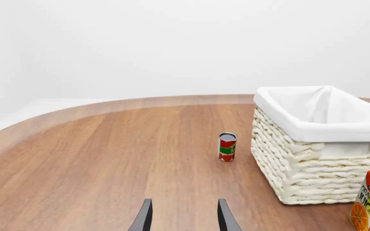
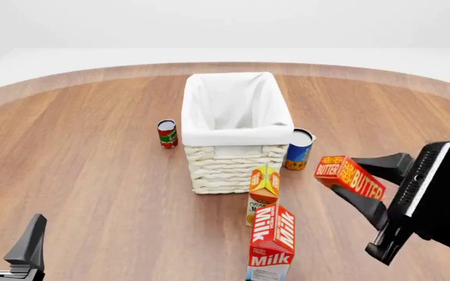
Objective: Pick up the butter and put it in the basket.
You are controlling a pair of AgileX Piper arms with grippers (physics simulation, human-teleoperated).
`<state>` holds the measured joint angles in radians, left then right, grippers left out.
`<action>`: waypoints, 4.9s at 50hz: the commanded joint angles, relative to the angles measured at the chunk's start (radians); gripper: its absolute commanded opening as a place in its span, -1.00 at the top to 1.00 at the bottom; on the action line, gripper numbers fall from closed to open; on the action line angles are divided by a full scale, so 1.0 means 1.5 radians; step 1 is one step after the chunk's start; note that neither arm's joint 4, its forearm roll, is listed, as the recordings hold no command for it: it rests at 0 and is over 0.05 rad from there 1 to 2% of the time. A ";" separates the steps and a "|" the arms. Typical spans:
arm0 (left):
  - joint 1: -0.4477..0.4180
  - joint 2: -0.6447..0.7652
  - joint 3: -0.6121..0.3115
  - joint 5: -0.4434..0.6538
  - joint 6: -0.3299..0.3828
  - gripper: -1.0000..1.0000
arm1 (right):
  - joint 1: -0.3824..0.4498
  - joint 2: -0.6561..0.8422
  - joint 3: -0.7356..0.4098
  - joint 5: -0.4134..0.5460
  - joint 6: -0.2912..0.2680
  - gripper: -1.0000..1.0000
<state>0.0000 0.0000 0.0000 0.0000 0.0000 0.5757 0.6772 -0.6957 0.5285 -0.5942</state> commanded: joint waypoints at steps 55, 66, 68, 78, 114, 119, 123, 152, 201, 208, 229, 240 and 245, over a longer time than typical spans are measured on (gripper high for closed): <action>0.000 0.000 0.000 0.000 0.000 -1.00 | 0.066 0.392 -0.437 -0.192 0.368 1.00; 0.000 0.000 0.000 0.000 0.000 -1.00 | 0.060 0.460 -0.476 -0.151 0.351 1.00; 0.000 0.000 0.000 0.000 0.000 -1.00 | 0.050 0.477 -0.484 -0.144 0.349 1.00; 0.000 0.000 0.000 0.000 0.000 -1.00 | 0.033 0.523 -0.471 -0.145 0.322 1.00; 0.000 0.000 0.000 0.000 0.000 -1.00 | 0.033 0.599 -0.441 -0.209 0.325 1.00; 0.000 0.000 0.000 0.000 0.000 -1.00 | 0.030 0.609 -0.437 -0.219 0.324 1.00; 0.000 0.000 0.000 0.000 0.000 -1.00 | 0.030 0.613 -0.433 -0.226 0.324 1.00; 0.000 0.000 0.000 0.000 0.000 -1.00 | -0.001 0.643 -0.474 -0.233 0.320 1.00; 0.000 0.000 0.000 0.000 0.000 -1.00 | -0.021 0.741 -0.496 -0.278 0.324 1.00; 0.000 0.000 0.000 0.000 0.000 -1.00 | -0.020 0.751 -0.498 -0.283 0.326 1.00; 0.000 0.000 0.000 0.000 0.000 -1.00 | -0.035 0.752 -0.509 -0.278 0.308 -1.00; 0.000 0.000 0.000 0.000 0.000 -1.00 | -0.040 0.732 -0.502 -0.275 0.306 -1.00; 0.000 0.000 0.000 0.000 0.000 -1.00 | -0.040 0.709 -0.490 -0.274 0.299 -1.00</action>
<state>0.0000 0.0000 0.0000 0.0000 0.0000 0.5202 1.7805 -1.4469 0.1160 -0.1346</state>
